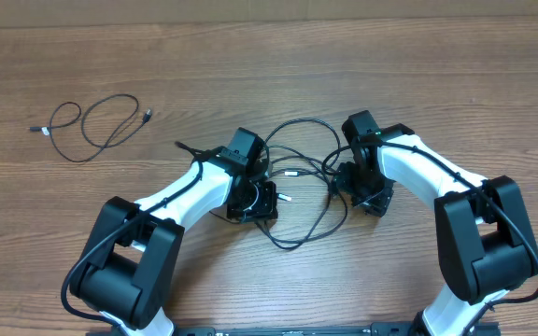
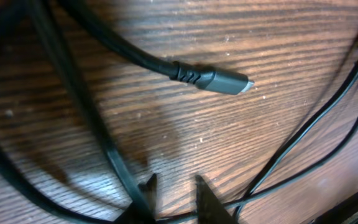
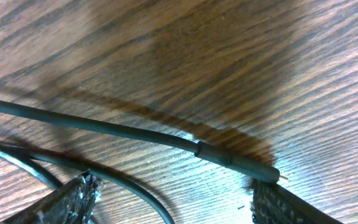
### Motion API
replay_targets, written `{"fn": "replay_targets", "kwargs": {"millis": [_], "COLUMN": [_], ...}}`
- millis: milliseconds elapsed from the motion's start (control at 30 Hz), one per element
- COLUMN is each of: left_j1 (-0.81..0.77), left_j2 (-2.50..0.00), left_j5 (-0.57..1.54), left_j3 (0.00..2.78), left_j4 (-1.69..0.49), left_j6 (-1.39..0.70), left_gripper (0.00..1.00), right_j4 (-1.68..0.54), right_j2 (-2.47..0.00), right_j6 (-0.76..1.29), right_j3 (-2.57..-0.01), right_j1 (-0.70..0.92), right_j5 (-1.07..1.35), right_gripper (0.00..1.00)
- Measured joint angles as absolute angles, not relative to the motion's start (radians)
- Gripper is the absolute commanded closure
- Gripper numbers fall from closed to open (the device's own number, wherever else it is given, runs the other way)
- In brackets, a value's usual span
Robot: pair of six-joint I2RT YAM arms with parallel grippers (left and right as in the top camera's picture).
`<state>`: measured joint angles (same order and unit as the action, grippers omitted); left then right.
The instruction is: Untangle cables
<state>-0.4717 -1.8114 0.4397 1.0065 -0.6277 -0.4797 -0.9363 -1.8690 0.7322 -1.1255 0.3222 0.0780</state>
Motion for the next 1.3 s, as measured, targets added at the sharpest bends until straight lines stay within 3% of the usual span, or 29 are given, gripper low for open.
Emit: {"fn": "replay_targets", "kwargs": {"millis": [467,567,633,667,733,1033,1300], "left_j1": [-0.470,-0.456,-0.446,-0.441,-0.429,-0.417,-0.417], "left_j2": [-1.811,-1.787,-1.749,-1.727,-1.665,-1.378,-1.270], "left_j5": [0.454,0.488,0.510,0.517,0.532,0.554,0.554], "left_j3": [1.007,1.007,1.007,1.007,1.014,1.168,1.323], "left_j4": [-0.627,-0.629,-0.630,-0.631,-0.632,-0.630,-0.611], "left_j6": [-0.477,-0.461,-0.447,-0.443,-0.435,-0.422,-0.418], "left_gripper": [0.96,0.96,0.96,0.96,0.96,0.96,0.96], "right_j4": [-0.938,-0.939,-0.939,-0.937,-0.936,-0.934,-0.934], "right_j2": [-1.869,-1.869,-1.869,-1.869,-1.869,-1.869,-1.869], "right_j6": [0.733,0.731,0.730,0.727,0.728,0.728,0.728], "right_j3": [-1.126,-1.126,-1.126,-1.126,-1.126,-1.126,-1.126], "right_j1": [0.322,0.322,0.322,0.322,0.322,0.322,0.322], "right_j5": [0.078,0.078,0.075,0.075,0.075,0.077,0.075], "right_gripper": [0.21,0.30,0.46,0.49,0.67,0.73,0.81]}}
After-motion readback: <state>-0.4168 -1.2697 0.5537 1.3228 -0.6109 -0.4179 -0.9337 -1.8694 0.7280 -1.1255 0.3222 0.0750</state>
